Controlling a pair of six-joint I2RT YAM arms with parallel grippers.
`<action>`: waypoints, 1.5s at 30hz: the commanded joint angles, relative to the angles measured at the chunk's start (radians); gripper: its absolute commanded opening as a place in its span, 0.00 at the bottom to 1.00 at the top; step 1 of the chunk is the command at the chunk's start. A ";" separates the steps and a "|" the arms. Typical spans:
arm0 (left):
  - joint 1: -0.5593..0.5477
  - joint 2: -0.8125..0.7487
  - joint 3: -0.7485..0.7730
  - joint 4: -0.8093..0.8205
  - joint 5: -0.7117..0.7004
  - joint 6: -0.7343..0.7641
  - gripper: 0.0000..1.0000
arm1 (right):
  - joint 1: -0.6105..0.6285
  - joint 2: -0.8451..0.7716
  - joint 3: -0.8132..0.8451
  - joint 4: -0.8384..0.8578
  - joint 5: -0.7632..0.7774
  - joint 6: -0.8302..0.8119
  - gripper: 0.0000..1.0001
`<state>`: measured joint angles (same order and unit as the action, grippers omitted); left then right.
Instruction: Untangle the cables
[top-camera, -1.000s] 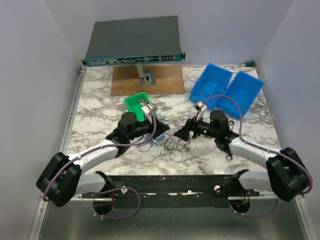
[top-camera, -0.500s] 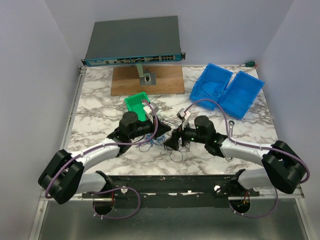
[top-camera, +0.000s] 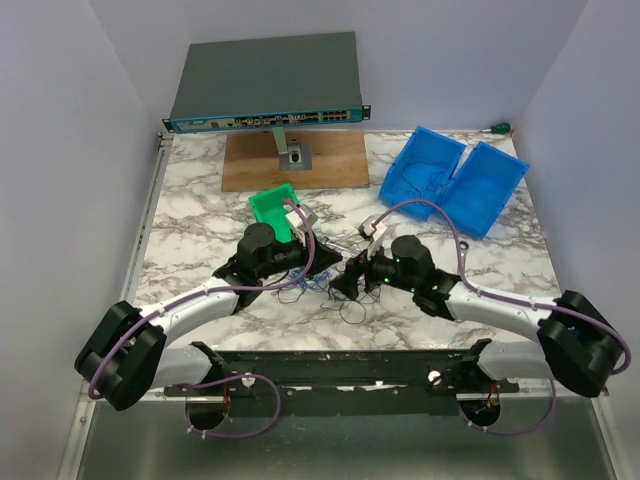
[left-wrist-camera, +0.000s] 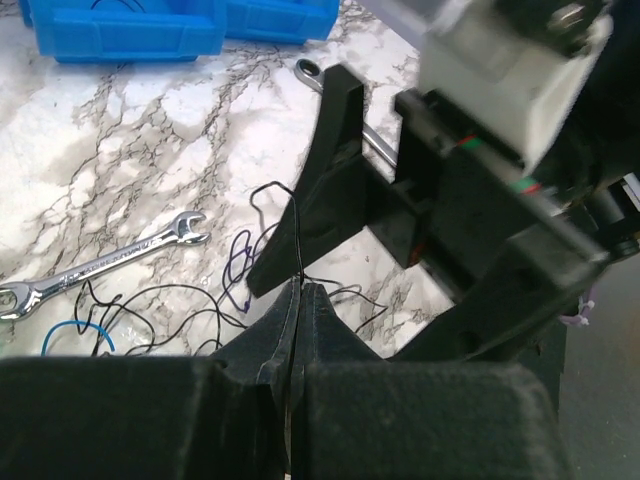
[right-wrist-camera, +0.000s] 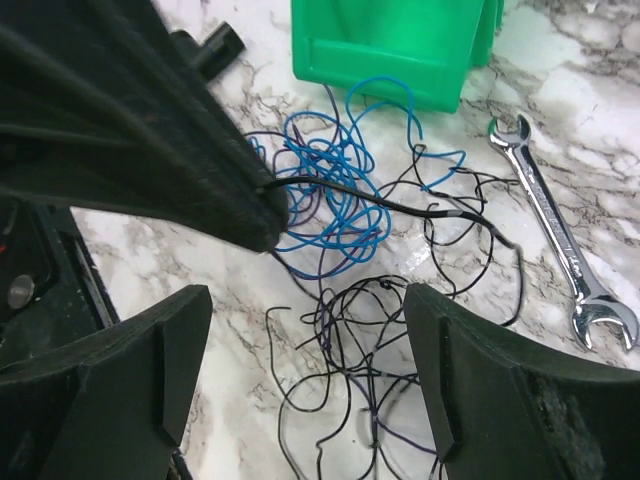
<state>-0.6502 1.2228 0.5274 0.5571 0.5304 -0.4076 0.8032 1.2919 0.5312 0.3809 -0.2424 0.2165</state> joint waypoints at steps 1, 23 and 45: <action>-0.005 -0.011 0.031 -0.023 -0.018 0.010 0.00 | 0.009 -0.138 -0.040 -0.039 0.045 0.044 0.87; -0.006 -0.043 0.018 -0.011 -0.010 0.018 0.00 | -0.274 -0.164 -0.082 -0.003 -0.109 0.177 0.87; -0.005 -0.029 0.025 -0.004 0.025 0.006 0.00 | -0.076 0.092 -0.026 0.137 -0.134 0.025 0.79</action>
<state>-0.6502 1.1980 0.5327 0.5327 0.5217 -0.4046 0.7109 1.3640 0.4690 0.5323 -0.4572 0.2951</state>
